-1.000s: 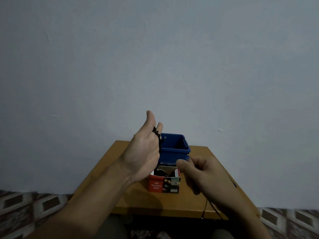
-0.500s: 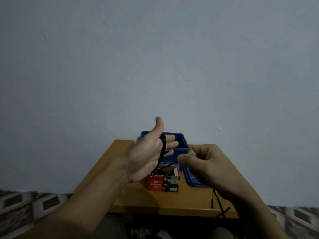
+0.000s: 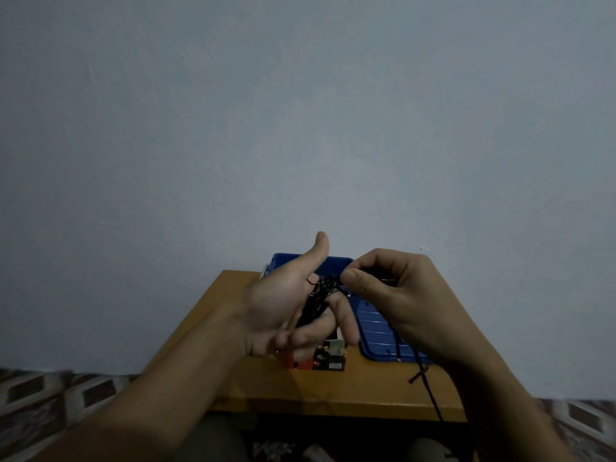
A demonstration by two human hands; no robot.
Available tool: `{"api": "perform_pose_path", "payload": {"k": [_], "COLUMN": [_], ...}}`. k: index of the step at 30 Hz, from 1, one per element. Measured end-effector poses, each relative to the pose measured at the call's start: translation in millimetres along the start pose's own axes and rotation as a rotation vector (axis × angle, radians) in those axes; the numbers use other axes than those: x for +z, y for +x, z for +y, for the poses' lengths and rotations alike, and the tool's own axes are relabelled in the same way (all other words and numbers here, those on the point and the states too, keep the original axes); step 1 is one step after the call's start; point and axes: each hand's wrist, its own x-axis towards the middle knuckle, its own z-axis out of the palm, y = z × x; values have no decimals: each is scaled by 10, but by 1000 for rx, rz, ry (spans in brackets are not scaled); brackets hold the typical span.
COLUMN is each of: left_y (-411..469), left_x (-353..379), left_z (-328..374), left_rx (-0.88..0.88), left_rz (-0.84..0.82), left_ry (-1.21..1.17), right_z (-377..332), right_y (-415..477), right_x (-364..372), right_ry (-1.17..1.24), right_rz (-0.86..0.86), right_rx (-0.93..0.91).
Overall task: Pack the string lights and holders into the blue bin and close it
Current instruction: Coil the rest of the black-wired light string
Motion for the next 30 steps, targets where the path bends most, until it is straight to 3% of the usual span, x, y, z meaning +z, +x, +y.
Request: {"api": "perform_pose_path", "payload": {"k": [4, 16, 21, 30], "left_y": [-7, 27, 10, 51], "left_x": [-9, -42, -40, 0], "left_z": [10, -30, -33, -22], "left_rx": [-41, -75, 43, 277], "left_rz": [-83, -258, -354, -358], "left_ry": [-17, -168, -299, -464], "right_z": [-3, 105, 175, 248], "right_y": [-34, -11, -31, -112], "right_x": [1, 111, 177, 232], "right_ry": [176, 105, 157, 228], "right_rz": [-62, -32, -20, -32], "right_rx": [-2, 40, 78, 137]}}
